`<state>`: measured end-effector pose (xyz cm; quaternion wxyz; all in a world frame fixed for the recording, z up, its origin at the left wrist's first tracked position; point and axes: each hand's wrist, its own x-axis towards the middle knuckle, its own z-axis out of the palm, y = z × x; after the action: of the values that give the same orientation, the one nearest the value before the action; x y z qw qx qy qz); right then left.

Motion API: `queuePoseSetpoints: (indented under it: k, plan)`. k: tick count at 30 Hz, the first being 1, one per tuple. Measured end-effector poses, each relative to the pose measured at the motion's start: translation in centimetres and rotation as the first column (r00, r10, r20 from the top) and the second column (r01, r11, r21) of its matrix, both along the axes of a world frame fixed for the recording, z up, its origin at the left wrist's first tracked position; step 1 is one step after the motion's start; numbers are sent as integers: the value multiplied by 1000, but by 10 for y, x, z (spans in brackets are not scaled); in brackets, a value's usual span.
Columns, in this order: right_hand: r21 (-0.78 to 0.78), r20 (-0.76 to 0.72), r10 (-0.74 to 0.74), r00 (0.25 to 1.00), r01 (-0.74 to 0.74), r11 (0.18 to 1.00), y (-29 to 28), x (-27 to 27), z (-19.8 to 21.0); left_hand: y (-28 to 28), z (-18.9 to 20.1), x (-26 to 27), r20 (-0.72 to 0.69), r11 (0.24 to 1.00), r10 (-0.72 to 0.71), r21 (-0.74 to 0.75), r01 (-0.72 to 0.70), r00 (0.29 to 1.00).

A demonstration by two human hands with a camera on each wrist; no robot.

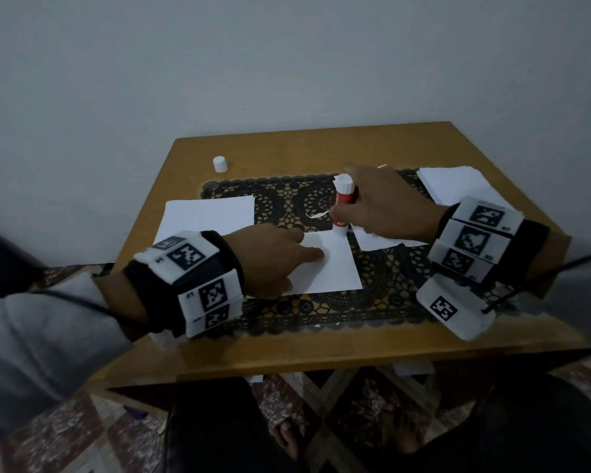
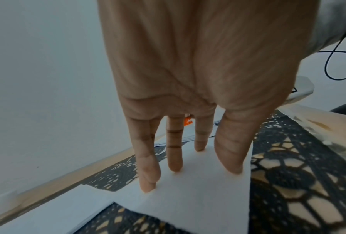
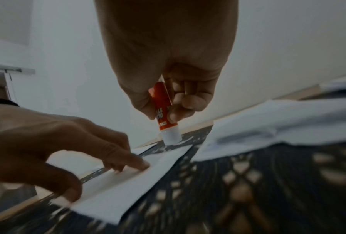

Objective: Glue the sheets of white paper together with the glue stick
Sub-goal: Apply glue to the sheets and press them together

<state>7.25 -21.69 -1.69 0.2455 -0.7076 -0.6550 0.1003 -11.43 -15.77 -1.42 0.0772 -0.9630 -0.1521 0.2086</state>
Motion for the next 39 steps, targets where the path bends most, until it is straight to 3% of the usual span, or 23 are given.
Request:
queuePoseSetpoints:
  k: [18, 24, 28, 35, 39]
  plan:
    - [-66, -39, 56, 998, -59, 996, -41, -20, -15, 2, -5, 1, -32, 1000, -1, 27, 2, 999]
    - [-86, -118, 89, 989, -100, 991, -61, -25, -14, 4, 1, 8, 93, 990, 82, -119, -70, 992]
    - [-136, -227, 23, 974, -55, 989, -64, -21, -6, 7, -1, 23, 158, 980, 132, -172, -104, 979]
    - [-64, -472, -64, 880, 38, 997, -66, 1, 12, 24, 2, 38, 45, 933, 304, -215, -288, 951]
    - [-39, -491, -88, 867, 79, 996, -69, 7, 9, 28, 4, 39, 12, 878, 385, -312, -362, 923]
